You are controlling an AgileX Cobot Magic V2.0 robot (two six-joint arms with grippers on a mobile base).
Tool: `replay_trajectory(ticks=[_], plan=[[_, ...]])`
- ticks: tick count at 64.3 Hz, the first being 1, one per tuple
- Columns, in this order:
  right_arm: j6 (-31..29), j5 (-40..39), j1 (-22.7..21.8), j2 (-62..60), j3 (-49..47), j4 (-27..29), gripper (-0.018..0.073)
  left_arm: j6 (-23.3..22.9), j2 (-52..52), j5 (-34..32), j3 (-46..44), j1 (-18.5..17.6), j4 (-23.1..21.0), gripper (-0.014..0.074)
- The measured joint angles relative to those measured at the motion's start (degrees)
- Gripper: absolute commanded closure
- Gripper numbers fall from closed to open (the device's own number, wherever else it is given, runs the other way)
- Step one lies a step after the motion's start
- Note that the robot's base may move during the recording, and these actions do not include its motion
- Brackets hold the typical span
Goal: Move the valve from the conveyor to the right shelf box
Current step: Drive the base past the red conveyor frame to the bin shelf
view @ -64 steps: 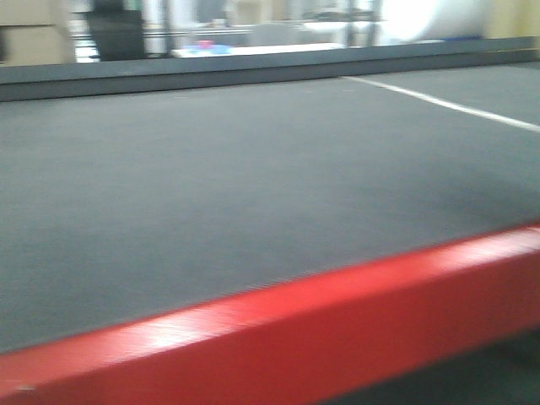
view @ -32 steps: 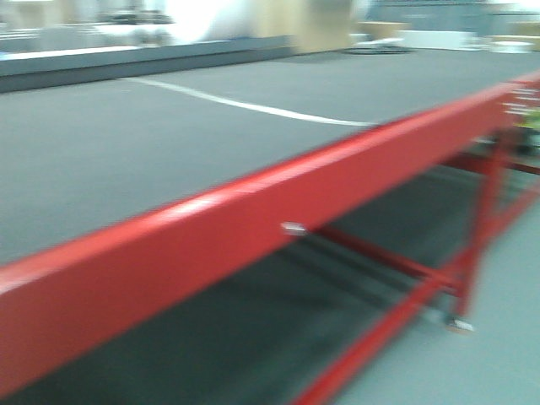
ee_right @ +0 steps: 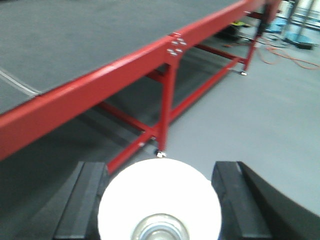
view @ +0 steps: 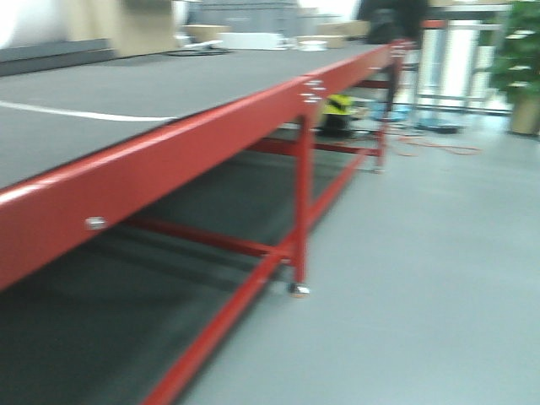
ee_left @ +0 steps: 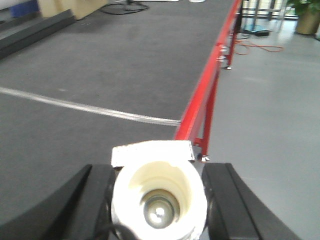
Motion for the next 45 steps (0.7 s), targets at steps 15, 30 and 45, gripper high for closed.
replay_trajectory(ticks=[15, 30, 45], plan=[[0.00, 0.00, 0.00, 0.00, 0.00, 0.00, 0.0713, 0.00, 0.00, 0.00, 0.00, 0.00, 0.00, 0.0708], [0.00, 0.00, 0.00, 0.00, 0.00, 0.00, 0.0713, 0.00, 0.00, 0.00, 0.00, 0.00, 0.00, 0.0708], [0.00, 0.00, 0.00, 0.00, 0.00, 0.00, 0.0713, 0.00, 0.00, 0.00, 0.00, 0.00, 0.00, 0.0708]])
